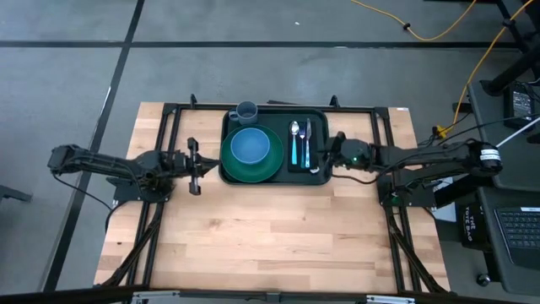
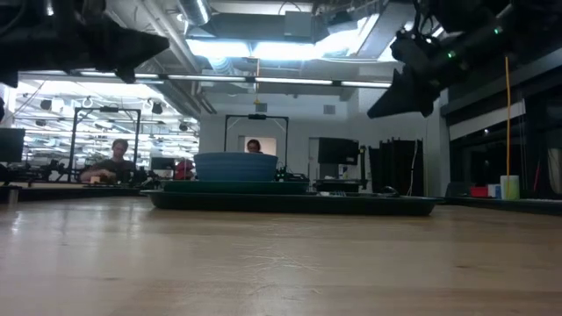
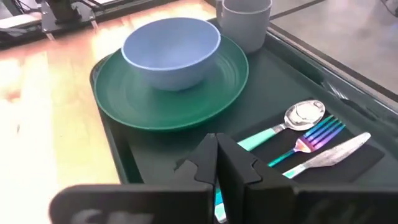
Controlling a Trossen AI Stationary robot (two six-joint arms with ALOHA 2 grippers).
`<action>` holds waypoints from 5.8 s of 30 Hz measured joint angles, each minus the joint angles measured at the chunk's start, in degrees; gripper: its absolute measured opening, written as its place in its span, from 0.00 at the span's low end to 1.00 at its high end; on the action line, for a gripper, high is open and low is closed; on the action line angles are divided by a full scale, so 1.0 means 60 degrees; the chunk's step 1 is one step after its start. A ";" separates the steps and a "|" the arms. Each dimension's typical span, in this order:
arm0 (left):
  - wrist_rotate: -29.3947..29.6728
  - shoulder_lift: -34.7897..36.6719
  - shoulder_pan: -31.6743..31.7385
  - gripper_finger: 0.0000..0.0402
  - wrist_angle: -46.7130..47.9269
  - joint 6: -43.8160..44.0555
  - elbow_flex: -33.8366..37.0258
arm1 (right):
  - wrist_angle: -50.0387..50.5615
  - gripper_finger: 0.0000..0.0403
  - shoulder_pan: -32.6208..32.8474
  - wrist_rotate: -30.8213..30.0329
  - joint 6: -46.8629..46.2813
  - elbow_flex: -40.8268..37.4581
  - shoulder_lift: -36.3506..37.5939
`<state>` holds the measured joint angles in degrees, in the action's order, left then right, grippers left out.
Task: Set up tray
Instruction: Return to Home Position
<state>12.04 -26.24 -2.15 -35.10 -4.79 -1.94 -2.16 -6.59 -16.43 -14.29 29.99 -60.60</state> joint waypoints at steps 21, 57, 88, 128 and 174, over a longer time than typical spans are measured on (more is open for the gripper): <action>0.1235 0.4361 0.0003 0.01 0.4041 -0.0154 0.0223 | -0.0310 0.04 0.0000 0.0718 0.1239 -0.0385 0.0688; -0.4111 0.4353 0.4848 0.00 0.5386 0.0203 0.0241 | -0.1879 0.04 0.0040 0.2266 0.2897 -0.0385 0.0951; -0.4107 0.4353 0.5254 0.01 0.5389 0.0928 0.0234 | -0.0798 0.02 0.0044 0.3013 0.3731 -0.3711 0.7146; -0.4089 0.4349 0.5253 0.01 0.5393 0.0928 0.0227 | -0.0073 0.11 -0.0057 0.4433 0.2406 -0.4916 0.9248; -0.4090 0.4349 0.5253 0.01 0.5391 0.0928 0.0227 | -0.0082 0.11 0.0018 0.4419 0.2423 -0.4916 0.9249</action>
<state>-12.49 -0.14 29.36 -2.75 0.78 -0.58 -2.66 -6.48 10.09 0.25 0.49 -5.10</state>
